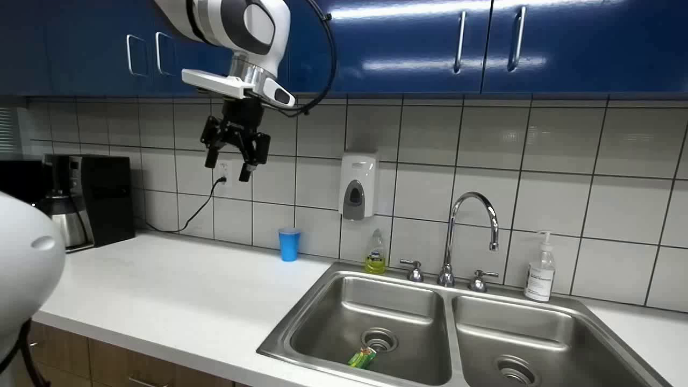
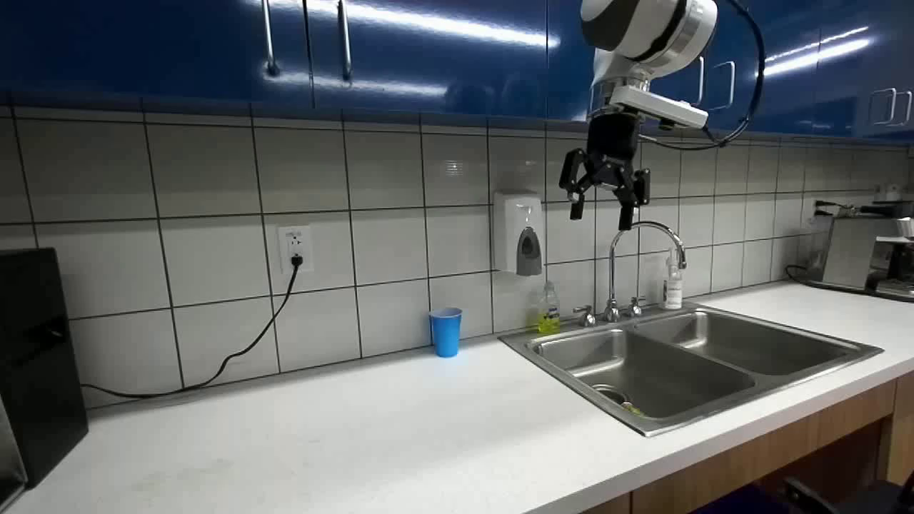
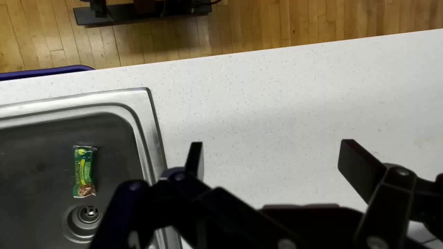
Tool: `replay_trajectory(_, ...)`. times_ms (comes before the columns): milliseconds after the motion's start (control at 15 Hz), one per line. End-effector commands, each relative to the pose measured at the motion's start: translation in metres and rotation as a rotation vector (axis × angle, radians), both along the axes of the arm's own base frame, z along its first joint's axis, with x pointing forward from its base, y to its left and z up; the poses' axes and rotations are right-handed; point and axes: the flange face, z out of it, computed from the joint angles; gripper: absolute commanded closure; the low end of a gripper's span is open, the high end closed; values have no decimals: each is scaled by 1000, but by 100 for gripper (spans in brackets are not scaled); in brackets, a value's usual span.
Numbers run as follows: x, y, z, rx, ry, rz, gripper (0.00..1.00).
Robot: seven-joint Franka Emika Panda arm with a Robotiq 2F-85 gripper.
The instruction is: Remove the chocolate bar from the sink
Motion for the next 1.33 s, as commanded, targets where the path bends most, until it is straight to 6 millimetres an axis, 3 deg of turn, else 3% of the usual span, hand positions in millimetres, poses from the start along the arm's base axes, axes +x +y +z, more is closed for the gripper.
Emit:
replay_trajectory(0, 0, 0, 0, 0, 1, 0, 0)
replay_trajectory(333, -2, 0, 4, -158, -11, -27, 0)
replay_trajectory(667, 2, 0, -1, -149, -64, -66, 0)
replay_trajectory(1267, -5, -35, -51, -145, -54, -205, 0)
